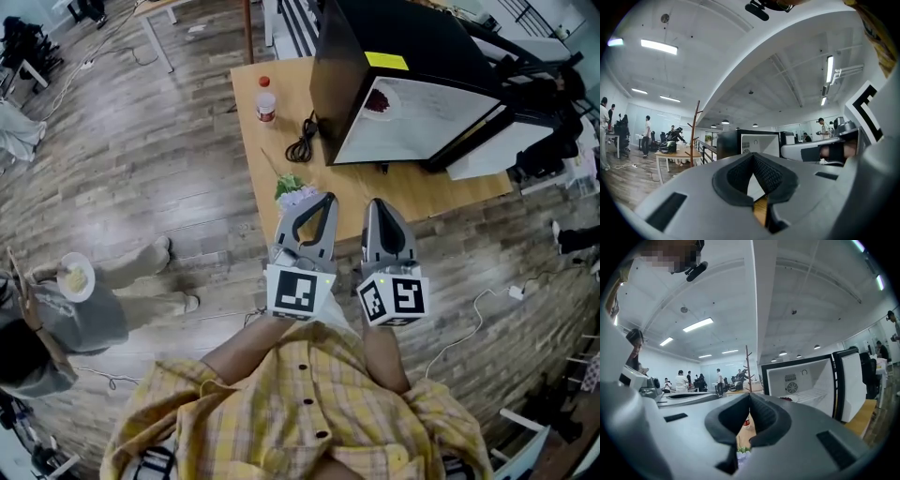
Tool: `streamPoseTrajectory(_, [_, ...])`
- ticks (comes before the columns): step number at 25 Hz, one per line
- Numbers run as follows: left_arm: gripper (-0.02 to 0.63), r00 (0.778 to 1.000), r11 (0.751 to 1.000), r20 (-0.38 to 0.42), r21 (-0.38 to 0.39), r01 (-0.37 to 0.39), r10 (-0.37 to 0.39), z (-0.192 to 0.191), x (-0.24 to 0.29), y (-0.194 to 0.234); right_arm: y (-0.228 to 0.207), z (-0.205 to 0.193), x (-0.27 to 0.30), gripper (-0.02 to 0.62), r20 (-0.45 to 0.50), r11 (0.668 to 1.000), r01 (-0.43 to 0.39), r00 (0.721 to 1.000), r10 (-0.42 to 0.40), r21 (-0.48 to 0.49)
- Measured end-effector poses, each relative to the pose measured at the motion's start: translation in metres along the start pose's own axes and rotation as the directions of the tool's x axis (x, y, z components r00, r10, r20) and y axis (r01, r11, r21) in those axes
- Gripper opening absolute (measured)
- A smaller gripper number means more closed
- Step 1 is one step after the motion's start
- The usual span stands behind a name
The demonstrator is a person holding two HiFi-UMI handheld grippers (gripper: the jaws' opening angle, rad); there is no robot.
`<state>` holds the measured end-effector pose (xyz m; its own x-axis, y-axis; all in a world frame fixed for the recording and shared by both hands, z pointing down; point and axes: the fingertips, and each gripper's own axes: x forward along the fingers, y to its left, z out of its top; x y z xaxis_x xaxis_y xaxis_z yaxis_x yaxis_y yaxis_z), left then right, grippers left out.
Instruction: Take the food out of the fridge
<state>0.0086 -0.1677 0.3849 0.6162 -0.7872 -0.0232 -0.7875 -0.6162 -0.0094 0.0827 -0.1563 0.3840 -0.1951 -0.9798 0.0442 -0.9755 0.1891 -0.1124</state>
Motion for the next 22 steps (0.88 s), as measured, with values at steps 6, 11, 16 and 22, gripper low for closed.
streamPoseTrajectory(6, [0.008,1.0,0.999,0.003,0.025,-0.027,0.027,0.006,0.026,0.002,-0.02,0.009,0.025,0.008,0.024,1.0,-0.028,0.999,0.028,-0.003])
streamPoseTrajectory(11, [0.008,0.999,0.998,0.006,0.042,-0.042,0.041,0.009,0.051,0.001,-0.047,0.008,0.046,0.008,0.024,0.998,-0.035,0.999,0.033,0.044])
streamPoseTrajectory(16, [0.008,0.999,0.997,0.0,0.059,-0.042,0.043,0.005,0.079,0.0,-0.074,0.0,0.071,0.008,0.019,0.986,-0.052,0.999,0.05,0.155])
streamPoseTrajectory(22, [0.008,0.999,0.996,-0.013,0.075,-0.046,0.047,-0.002,0.106,0.002,-0.121,-0.026,0.104,0.006,0.037,0.82,-0.068,0.998,0.057,0.568])
